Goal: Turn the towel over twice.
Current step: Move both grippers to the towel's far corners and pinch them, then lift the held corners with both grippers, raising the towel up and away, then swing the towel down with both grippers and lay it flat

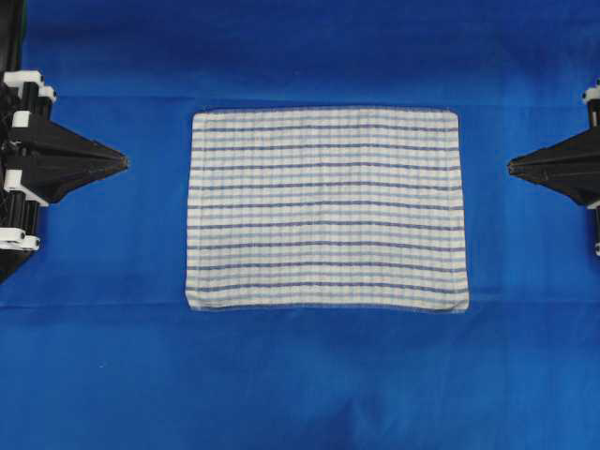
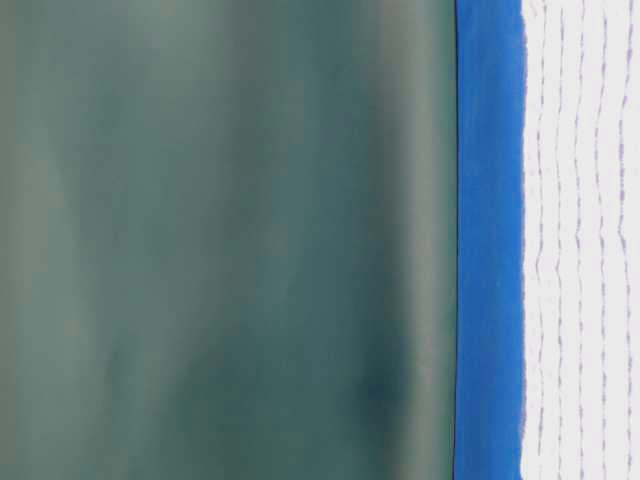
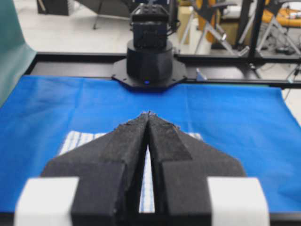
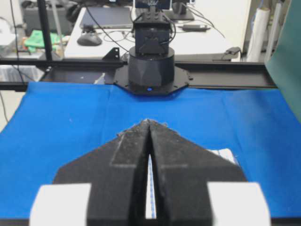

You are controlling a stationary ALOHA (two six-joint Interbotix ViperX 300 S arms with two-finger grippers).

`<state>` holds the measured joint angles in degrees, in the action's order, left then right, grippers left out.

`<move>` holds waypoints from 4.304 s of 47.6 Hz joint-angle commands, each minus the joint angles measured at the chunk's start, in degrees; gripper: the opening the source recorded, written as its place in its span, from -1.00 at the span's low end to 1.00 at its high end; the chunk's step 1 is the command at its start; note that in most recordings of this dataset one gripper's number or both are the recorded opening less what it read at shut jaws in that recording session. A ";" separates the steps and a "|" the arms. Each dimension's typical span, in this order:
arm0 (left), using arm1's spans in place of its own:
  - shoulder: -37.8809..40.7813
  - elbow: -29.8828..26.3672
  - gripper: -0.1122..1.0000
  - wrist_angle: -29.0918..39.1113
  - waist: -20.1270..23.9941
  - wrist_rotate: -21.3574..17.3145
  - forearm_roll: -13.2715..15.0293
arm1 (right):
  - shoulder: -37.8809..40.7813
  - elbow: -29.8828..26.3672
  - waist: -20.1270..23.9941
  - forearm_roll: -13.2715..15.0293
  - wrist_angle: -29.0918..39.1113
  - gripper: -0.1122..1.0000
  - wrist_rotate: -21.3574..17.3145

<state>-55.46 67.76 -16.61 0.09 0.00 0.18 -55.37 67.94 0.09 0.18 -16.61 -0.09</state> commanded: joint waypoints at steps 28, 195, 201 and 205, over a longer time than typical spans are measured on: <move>9.05 1.05 -0.79 0.70 13.10 -1.58 0.97 | 10.55 -2.29 -17.49 -0.62 8.61 -0.79 -0.62; 21.80 -12.39 -0.72 2.29 30.23 -10.02 0.97 | 11.16 -16.26 -36.83 -0.09 32.43 -0.70 -0.70; 22.41 -8.26 -0.72 -0.62 26.89 -8.96 0.97 | 11.60 -13.80 -32.08 -3.69 35.24 -0.70 -1.58; 23.47 -5.27 -0.72 -1.14 24.26 -7.56 0.97 | 12.30 -11.69 -28.39 -4.92 35.77 -0.70 -3.16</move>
<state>-32.52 61.17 -16.79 26.19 -7.91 1.05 -43.59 55.55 -31.29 -3.60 18.81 -2.46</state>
